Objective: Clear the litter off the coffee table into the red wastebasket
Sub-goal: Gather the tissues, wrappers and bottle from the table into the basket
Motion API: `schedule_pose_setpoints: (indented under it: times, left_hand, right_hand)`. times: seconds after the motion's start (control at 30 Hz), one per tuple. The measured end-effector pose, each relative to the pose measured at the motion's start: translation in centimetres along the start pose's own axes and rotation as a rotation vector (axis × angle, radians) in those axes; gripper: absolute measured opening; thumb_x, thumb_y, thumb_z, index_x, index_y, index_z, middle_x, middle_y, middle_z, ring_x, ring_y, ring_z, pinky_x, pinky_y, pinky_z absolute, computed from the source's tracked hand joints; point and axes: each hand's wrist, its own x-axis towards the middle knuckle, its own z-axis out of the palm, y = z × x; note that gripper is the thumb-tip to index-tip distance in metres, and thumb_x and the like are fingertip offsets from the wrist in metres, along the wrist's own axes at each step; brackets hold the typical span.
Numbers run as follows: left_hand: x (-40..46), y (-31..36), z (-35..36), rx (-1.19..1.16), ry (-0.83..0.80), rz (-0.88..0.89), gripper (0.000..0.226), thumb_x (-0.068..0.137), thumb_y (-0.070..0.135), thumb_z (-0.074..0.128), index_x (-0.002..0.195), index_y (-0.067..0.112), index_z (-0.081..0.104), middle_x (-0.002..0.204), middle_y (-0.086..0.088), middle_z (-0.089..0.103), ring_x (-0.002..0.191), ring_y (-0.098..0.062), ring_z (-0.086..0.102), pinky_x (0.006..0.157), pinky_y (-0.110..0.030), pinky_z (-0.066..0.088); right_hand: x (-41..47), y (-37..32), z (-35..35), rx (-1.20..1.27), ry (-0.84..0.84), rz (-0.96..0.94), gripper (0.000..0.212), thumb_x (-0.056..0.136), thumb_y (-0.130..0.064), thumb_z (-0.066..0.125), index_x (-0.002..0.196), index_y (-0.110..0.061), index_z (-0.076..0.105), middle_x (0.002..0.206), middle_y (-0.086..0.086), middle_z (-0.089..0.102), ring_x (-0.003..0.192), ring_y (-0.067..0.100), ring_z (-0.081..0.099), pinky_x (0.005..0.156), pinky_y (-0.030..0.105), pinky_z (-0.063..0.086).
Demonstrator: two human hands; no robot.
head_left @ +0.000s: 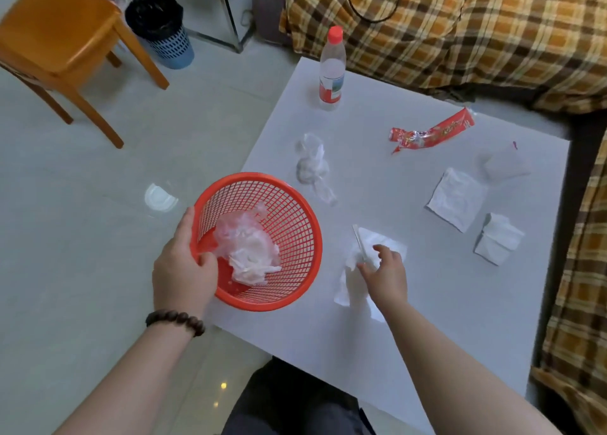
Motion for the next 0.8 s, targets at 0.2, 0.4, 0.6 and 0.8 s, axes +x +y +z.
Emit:
schedule_pose_setpoints:
  times: [0.2,0.4,0.6,0.8]
  left_hand:
    - [0.9,0.7,2.0,0.043,0.082,0.020,0.074,0.077,0.000,0.058,0.142,0.031,0.039,0.109,-0.012,0.069,0.091,-0.035,0.064,0.081,-0.042,0.050]
    - [0.2,1.1,2.8,0.025,0.066,-0.058,0.073,0.081,0.003,0.058,0.142,0.037,0.036,0.097,-0.010,0.070,0.077,-0.033,0.064,0.071,-0.044,0.056]
    - [-0.2,1.0,2.6,0.024,0.083,-0.103,0.071,0.080,0.003,0.059,0.141,0.034,0.039,0.100,-0.009,0.070,0.079,-0.032,0.064,0.073,-0.042,0.055]
    - [-0.6,0.7,2.4,-0.030,0.073,-0.129,0.071,0.080,0.002,0.059,0.141,0.034,0.040,0.111,-0.005,0.069,0.090,-0.029,0.066,0.082,-0.040,0.053]
  right_hand:
    - [6.3,1.2,3.7,-0.117,-0.051,-0.004,0.046,0.080,-0.014,0.058,0.124,-0.018,0.046,0.124,0.008,0.045,0.111,0.030,0.042,0.084,0.038,0.044]
    - [7.8,1.2,5.2,-0.339,-0.023,-0.065,0.026,0.082,0.001,0.044,0.105,-0.010,0.050,0.105,0.011,0.051,0.093,0.030,0.044,0.076,0.042,0.047]
    - [7.8,0.9,4.7,-0.321,-0.078,-0.020,0.020,0.084,-0.002,0.038,0.096,-0.010,0.050,0.097,0.010,0.053,0.089,0.029,0.048,0.074,0.040,0.047]
    - [5.5,-3.0,1.9,0.116,0.033,-0.109,0.014,0.088,-0.008,0.045,0.089,-0.020,0.053,0.089,0.001,0.057,0.078,0.020,0.054,0.064,0.027,0.037]
